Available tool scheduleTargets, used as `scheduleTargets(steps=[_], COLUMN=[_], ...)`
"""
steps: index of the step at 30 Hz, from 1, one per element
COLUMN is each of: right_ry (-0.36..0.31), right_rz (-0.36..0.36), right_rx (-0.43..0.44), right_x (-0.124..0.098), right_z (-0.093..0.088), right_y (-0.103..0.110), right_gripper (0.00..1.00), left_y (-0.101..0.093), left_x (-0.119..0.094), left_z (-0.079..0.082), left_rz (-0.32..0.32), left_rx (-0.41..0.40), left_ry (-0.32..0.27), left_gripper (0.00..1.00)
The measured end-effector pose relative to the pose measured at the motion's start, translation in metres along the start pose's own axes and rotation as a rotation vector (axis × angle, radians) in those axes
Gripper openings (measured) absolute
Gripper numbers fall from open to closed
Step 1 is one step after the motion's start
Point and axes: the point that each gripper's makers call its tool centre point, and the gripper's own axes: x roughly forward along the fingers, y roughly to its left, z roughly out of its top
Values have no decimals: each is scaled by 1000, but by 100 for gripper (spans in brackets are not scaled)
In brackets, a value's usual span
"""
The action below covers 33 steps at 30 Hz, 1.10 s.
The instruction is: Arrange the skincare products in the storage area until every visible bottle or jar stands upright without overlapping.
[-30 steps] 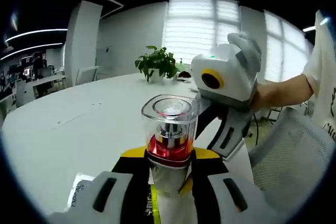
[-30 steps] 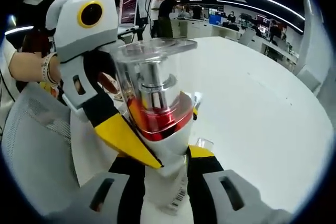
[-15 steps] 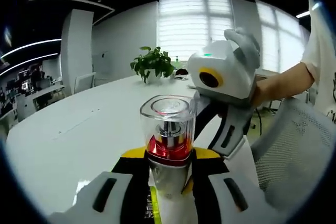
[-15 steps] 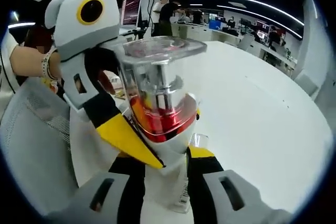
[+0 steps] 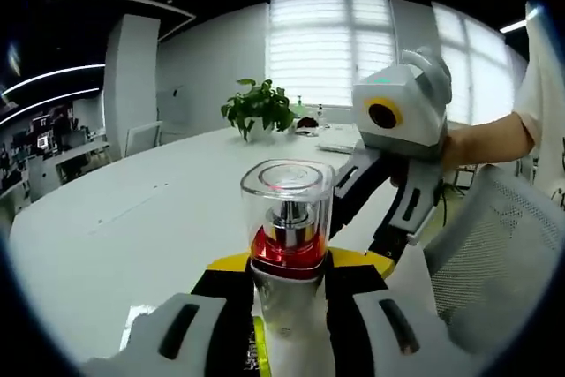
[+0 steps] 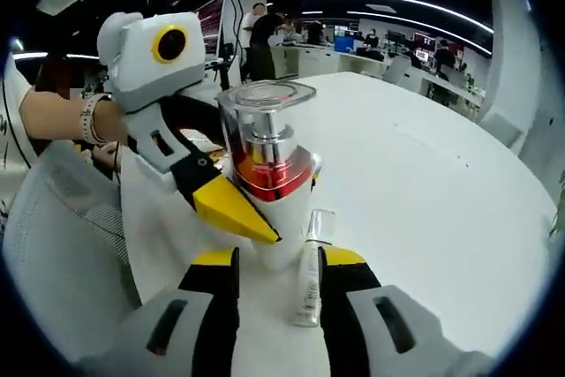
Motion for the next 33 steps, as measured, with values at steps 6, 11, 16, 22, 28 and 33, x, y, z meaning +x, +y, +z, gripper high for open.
scheduleTargets(steps=[6, 11, 16, 22, 28, 33], right_ry=[-30, -55, -56, -66, -75, -86], right_rz=[-25, -46, -48, -72, -81, -88], right_rx=[38, 43, 50, 34, 46, 36], right_x=[-14, -20, -21, -29, -33, -38], right_z=[1, 4, 6, 13, 16, 21], right_y=[-1, 0, 1, 3, 1, 7], right_gripper=[40, 39, 45, 51, 58, 62], left_y=[2, 1, 1, -4, -2, 1], left_x=[0, -2, -6, -20, -32, -47], left_z=[-1, 0, -1, -3, -11, -5], left_rz=[7, 8, -1, -3, 15, 67], left_rx=[-25, -8, -14, -10, -35, -13], left_ry=[3, 1, 7, 33, 73, 78], left_gripper=[29, 29, 38, 45, 45, 50])
